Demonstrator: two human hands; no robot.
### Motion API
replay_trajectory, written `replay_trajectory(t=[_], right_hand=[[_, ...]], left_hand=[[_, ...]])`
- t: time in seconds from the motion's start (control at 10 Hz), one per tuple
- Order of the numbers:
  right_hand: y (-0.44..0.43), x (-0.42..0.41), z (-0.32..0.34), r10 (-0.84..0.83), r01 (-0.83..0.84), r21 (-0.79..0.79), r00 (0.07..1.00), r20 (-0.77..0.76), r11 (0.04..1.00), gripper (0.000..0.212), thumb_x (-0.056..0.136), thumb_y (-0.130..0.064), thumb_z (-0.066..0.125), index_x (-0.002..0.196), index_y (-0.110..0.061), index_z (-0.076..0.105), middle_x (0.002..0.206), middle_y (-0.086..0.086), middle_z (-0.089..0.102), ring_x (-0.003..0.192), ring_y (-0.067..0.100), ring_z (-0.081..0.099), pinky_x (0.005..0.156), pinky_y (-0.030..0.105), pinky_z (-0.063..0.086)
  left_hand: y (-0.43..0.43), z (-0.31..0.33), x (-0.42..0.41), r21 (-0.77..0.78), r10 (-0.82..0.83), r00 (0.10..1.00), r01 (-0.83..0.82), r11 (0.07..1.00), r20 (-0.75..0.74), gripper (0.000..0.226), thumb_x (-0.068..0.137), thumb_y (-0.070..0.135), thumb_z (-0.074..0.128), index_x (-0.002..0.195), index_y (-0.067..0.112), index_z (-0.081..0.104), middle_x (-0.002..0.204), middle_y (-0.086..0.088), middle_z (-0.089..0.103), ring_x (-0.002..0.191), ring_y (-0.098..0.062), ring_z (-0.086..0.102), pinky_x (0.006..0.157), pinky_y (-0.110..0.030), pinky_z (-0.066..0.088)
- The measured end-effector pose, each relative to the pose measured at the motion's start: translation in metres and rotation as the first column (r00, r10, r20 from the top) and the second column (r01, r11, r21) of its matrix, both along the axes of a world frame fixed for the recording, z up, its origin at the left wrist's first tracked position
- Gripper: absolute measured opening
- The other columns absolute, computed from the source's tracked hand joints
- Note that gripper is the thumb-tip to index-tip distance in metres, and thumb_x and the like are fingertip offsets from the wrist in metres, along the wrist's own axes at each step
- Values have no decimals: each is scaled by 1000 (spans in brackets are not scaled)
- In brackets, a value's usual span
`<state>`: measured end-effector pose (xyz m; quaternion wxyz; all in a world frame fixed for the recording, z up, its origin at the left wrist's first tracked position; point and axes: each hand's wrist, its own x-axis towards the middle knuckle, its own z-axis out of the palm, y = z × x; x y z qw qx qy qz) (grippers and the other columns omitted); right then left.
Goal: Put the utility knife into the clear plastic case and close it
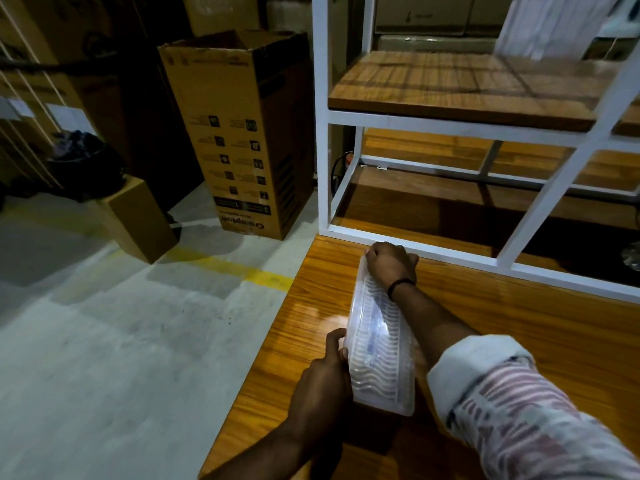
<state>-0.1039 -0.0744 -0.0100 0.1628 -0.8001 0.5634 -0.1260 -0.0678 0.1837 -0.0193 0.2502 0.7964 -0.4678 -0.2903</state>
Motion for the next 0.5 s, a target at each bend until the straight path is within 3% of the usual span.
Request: replay_trajectory(t=[0.1, 0.2, 0.4, 0.5], right_hand=[[12, -4, -1, 74, -74, -123, 997, -10, 990, 31, 97, -37, 42, 108, -23, 68, 115, 6, 67, 114, 33, 58, 104, 50, 36], [35, -13, -7, 189, -199, -189, 980, -67, 962, 42, 93, -35, 39, 124, -19, 63, 125, 7, 66, 120, 30, 57, 107, 45, 39], [97, -41, -19, 240, -254, -185, 966, -99, 949, 55, 100, -38, 34, 149, -13, 43, 158, 13, 39, 148, 30, 32, 123, 45, 20], [107, -49, -22, 273, -279, -206, 960, -57, 938, 62, 98, -44, 26, 147, -13, 46, 158, 13, 39, 149, 30, 33, 124, 45, 21]], left_hand=[[-1, 0, -1, 9, -12, 1000, 12, 1000, 28, 43, 108, 33, 36, 149, 35, 22, 100, -15, 77, 93, -39, 72, 67, -38, 43], [-2, -6, -1, 12, -2, 994, 1, 1000, 114, 42, 109, 33, 32, 150, 34, 21, 102, -16, 76, 97, -39, 72, 73, -41, 48], [-5, -2, 1, 28, -61, 977, 56, 998, 203, 47, 107, 39, 32, 152, 33, 21, 104, -14, 76, 100, -38, 73, 79, -41, 53], [-7, 9, 7, 78, -121, 959, 105, 991, 256, 47, 104, 43, 35, 149, 34, 25, 118, -13, 71, 110, -38, 70, 86, -42, 53]])
